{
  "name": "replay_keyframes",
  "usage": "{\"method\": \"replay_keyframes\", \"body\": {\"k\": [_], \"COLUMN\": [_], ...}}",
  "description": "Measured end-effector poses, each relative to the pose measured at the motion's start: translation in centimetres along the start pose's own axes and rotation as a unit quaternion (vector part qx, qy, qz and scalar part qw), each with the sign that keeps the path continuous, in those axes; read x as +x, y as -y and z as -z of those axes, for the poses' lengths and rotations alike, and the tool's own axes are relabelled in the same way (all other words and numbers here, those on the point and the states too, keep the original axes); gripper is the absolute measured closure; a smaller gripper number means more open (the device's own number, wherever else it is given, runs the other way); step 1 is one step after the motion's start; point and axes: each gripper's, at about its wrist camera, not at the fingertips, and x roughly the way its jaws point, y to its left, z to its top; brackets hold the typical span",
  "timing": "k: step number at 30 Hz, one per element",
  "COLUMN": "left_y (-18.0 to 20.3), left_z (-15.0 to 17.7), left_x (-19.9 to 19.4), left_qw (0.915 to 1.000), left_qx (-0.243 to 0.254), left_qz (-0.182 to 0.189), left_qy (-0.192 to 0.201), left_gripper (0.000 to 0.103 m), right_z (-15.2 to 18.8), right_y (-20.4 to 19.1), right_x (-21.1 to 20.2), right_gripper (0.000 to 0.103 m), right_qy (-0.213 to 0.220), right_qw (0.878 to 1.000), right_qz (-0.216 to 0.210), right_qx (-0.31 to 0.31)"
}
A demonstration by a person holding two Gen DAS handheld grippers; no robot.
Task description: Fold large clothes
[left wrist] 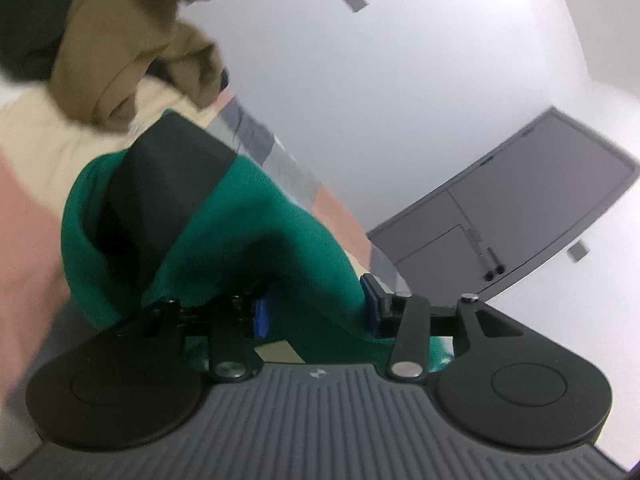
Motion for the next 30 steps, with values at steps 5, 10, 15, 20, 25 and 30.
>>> {"method": "replay_keyframes", "body": {"k": [5,10,15,20,25,30], "left_y": [-0.7,-1.4,-3.3,-5.2,-7.8,-7.8], "left_z": [-1.4,-2.7,-3.7,-3.9,-4.0,-3.8], "left_x": [3.5,5.7,8.1,12.1,16.1,16.7], "left_qw": [0.9994,0.9962,0.9936,0.9887,0.9858,0.9819], "left_qx": [0.027,0.062,0.083,0.118,0.125,0.146], "left_qz": [-0.002,-0.001,-0.021,-0.080,-0.111,-0.121], "left_qy": [0.024,0.061,0.074,0.045,0.006,0.002], "left_gripper": [0.052,0.047,0.046,0.046,0.047,0.047], "right_z": [-0.9,-2.1,-2.6,-2.3,-2.5,-2.3], "right_y": [1.1,0.5,1.2,1.9,2.7,3.7], "right_x": [4.0,7.6,11.3,14.5,18.3,21.1], "right_gripper": [0.046,0.046,0.047,0.047,0.047,0.047], "right_qy": [0.002,0.016,0.020,0.016,-0.004,-0.011], "right_qw": [1.000,0.998,0.995,0.989,0.984,0.981], "right_qz": [0.007,0.034,0.048,0.061,0.079,0.101], "right_qx": [-0.001,-0.045,-0.082,-0.132,-0.158,-0.165]}}
